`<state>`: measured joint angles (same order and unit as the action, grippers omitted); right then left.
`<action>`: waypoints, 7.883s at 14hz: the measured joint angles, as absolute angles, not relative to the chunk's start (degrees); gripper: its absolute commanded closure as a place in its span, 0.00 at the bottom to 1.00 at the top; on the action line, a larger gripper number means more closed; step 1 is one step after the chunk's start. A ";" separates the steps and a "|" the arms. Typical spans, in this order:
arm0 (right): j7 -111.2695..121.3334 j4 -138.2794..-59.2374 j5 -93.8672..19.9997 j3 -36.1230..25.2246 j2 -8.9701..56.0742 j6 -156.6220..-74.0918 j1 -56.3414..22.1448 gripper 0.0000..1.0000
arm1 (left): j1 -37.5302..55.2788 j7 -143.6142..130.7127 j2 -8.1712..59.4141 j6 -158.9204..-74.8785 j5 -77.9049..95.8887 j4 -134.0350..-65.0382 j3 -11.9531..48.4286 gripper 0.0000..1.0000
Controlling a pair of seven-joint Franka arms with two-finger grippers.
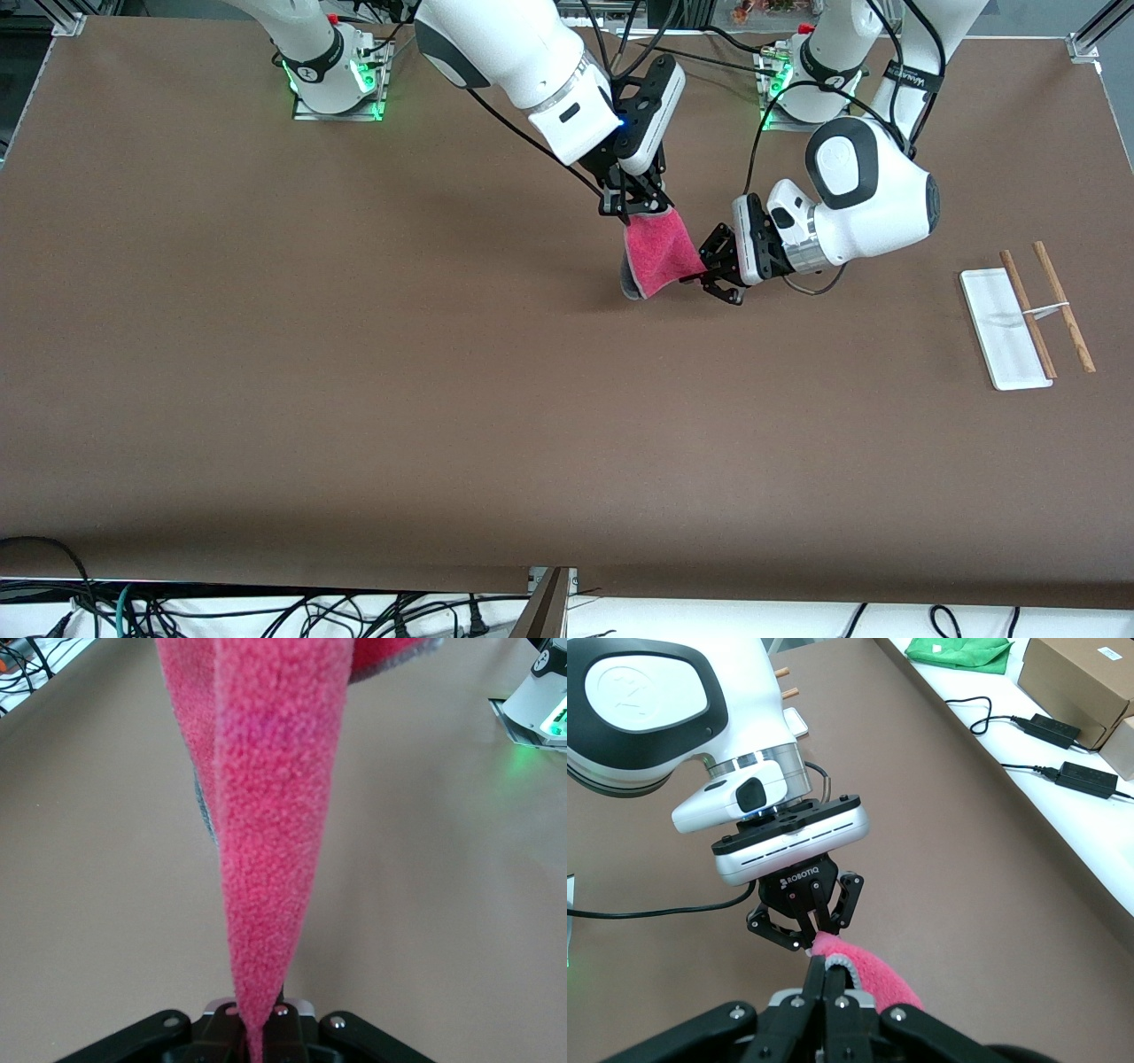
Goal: Pass towel and hang on rack
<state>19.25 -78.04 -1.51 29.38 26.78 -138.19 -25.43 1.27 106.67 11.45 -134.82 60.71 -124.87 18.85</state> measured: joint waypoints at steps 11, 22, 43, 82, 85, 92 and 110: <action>15.77 -78.04 -1.51 29.38 26.78 -138.19 -25.47 0.01 | -1.37 101.84 8.80 -135.21 53.44 -124.22 18.55 1.00; 13.84 -77.08 -1.48 28.68 26.69 -138.19 -22.29 0.00 | -13.60 97.46 2.69 -132.45 38.40 -123.42 17.87 1.00; 13.87 -76.83 -1.01 13.71 18.88 -98.55 -0.37 0.00 | -42.99 104.30 21.96 -100.64 18.68 -93.31 11.91 1.00; 2.41 -82.00 2.88 7.87 8.36 -84.32 3.65 0.00 | -53.00 128.31 41.79 -101.08 20.24 -73.94 7.79 0.00; 2.41 -82.00 2.88 7.87 8.36 -84.32 3.64 0.00 | -51.35 128.37 41.73 -101.04 20.72 -69.79 8.44 0.00; 2.41 -82.00 2.88 8.01 8.36 -84.32 3.55 0.00 | -47.06 122.67 40.03 -100.02 20.76 -65.30 8.77 0.00; 2.22 -81.75 2.88 7.46 8.33 -84.40 3.65 0.00 | -20.21 43.75 8.27 -94.56 7.40 -86.76 8.81 0.00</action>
<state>2.22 -81.75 2.88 7.46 8.33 -84.40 3.65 -20.21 43.75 8.27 -94.56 7.40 -86.76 8.81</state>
